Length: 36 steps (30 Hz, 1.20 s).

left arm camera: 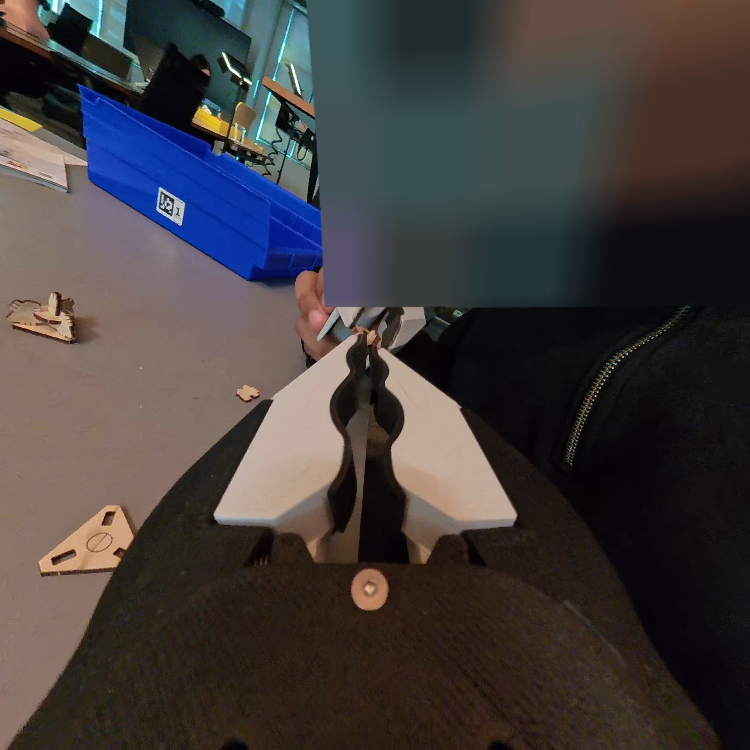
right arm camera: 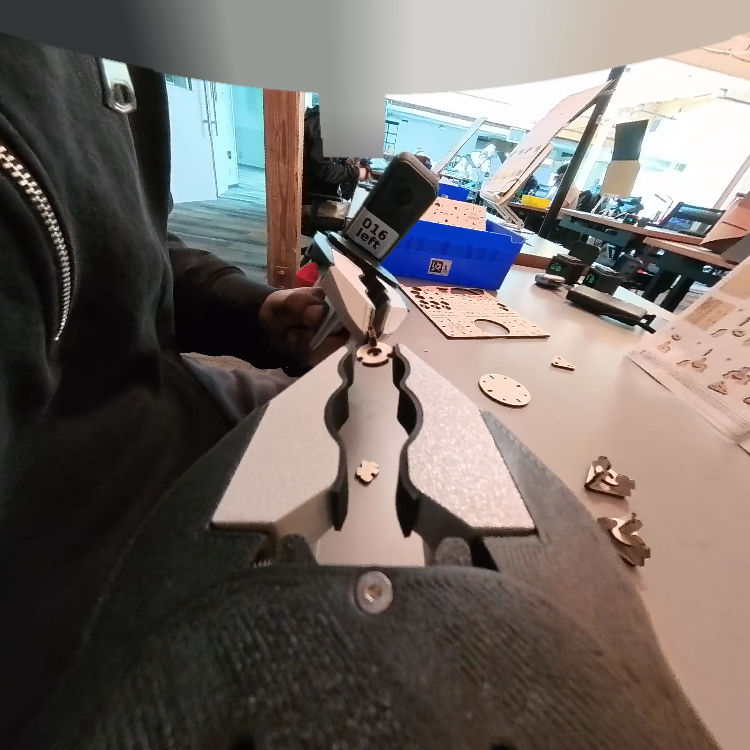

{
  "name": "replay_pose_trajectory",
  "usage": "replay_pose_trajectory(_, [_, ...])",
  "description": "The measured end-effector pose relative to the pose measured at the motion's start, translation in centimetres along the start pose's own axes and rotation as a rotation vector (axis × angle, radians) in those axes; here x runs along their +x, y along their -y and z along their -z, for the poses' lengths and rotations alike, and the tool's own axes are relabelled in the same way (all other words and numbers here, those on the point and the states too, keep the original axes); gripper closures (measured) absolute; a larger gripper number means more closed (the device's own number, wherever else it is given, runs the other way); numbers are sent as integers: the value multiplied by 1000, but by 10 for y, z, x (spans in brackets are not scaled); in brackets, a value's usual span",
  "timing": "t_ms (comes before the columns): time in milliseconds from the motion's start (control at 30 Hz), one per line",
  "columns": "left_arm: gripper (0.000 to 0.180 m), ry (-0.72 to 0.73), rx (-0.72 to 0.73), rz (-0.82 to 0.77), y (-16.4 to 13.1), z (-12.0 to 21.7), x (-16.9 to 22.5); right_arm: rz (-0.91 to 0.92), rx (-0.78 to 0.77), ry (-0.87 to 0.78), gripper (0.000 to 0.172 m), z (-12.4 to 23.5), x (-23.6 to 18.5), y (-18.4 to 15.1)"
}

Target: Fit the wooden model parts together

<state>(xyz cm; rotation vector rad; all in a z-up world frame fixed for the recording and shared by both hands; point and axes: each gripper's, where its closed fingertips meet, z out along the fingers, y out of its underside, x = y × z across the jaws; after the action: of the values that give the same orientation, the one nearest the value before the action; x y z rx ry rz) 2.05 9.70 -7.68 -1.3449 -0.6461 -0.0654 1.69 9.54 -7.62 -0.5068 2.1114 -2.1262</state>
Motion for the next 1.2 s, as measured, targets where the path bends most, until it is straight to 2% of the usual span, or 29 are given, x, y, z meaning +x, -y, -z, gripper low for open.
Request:
replay_pose_trajectory(433, [180,-52,30,40,1,-3,3,64,-15,-18,156,-1,-1,-2])
replay_pose_trajectory(933, [180,-117,84,99,7,-6,6,-24,-6,30,156,1,-1,-1])
replay_pose_trajectory(1200, [180,-78,81,100,6,-7,1,-22,-9,15,156,2,2,-2])
